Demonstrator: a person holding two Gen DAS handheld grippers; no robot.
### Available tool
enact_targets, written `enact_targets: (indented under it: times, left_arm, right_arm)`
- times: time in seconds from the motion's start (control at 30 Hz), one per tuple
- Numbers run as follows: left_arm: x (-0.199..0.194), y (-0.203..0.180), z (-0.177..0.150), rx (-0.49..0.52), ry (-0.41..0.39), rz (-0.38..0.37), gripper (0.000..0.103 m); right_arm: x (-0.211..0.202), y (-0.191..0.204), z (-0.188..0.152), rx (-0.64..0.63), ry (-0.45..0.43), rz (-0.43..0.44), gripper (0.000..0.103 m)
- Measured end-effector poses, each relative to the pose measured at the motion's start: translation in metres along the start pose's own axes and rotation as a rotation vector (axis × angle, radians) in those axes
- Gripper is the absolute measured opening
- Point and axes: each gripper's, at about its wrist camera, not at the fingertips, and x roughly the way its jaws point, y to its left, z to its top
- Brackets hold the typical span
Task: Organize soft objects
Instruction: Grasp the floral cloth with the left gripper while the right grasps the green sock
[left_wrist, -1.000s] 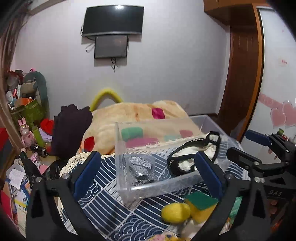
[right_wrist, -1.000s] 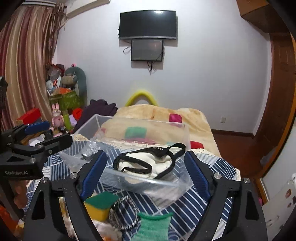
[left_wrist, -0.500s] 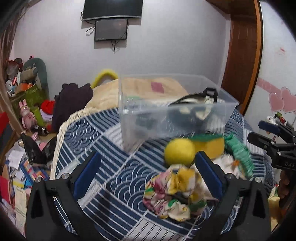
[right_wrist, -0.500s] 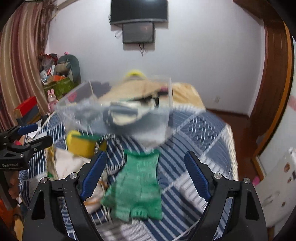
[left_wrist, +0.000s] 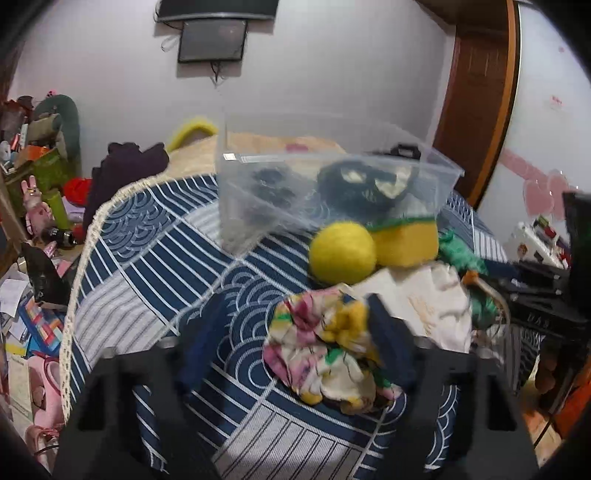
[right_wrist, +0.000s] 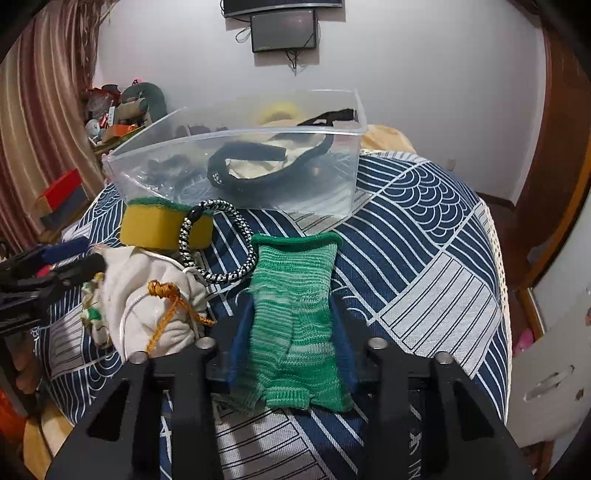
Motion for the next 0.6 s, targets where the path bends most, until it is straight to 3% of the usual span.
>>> enact_targets:
  times: [0.07, 0.13, 0.2, 0.33, 0.43, 0.6]
  left_arm:
    - [0.002, 0.001, -0.002, -0.001, 0.011, -0.007, 0.055]
    - [0.004, 0.002, -0.004, -0.004, 0.024, -0.031, 0.041]
    - [0.008, 0.0, -0.006, 0.006, 0.041, -0.044, 0.029]
    - [0.011, -0.004, -0.008, 0.023, 0.047, -0.027, 0.016]
    - [0.004, -0.006, -0.008, 0.029, 0.022, 0.006, 0.01]
    - [-0.02, -0.004, 0.005, 0.039, -0.063, 0.05, 0.01]
  right_arm:
    - [-0.003, 0.0, -0.001, -0.003, -0.009, -0.002, 0.024]
    - [-0.005, -0.001, -0.001, -0.005, -0.016, -0.001, 0.017]
    - [-0.005, -0.002, -0.001, -0.003, -0.023, -0.002, 0.013]
    - [-0.014, -0.003, -0.001, -0.001, -0.05, -0.023, 0.012]
    - [-0.021, -0.008, 0.001, 0.01, -0.07, -0.026, 0.011]
    - [-0.038, -0.009, 0.013, 0.01, -0.119, -0.038, 0.011]
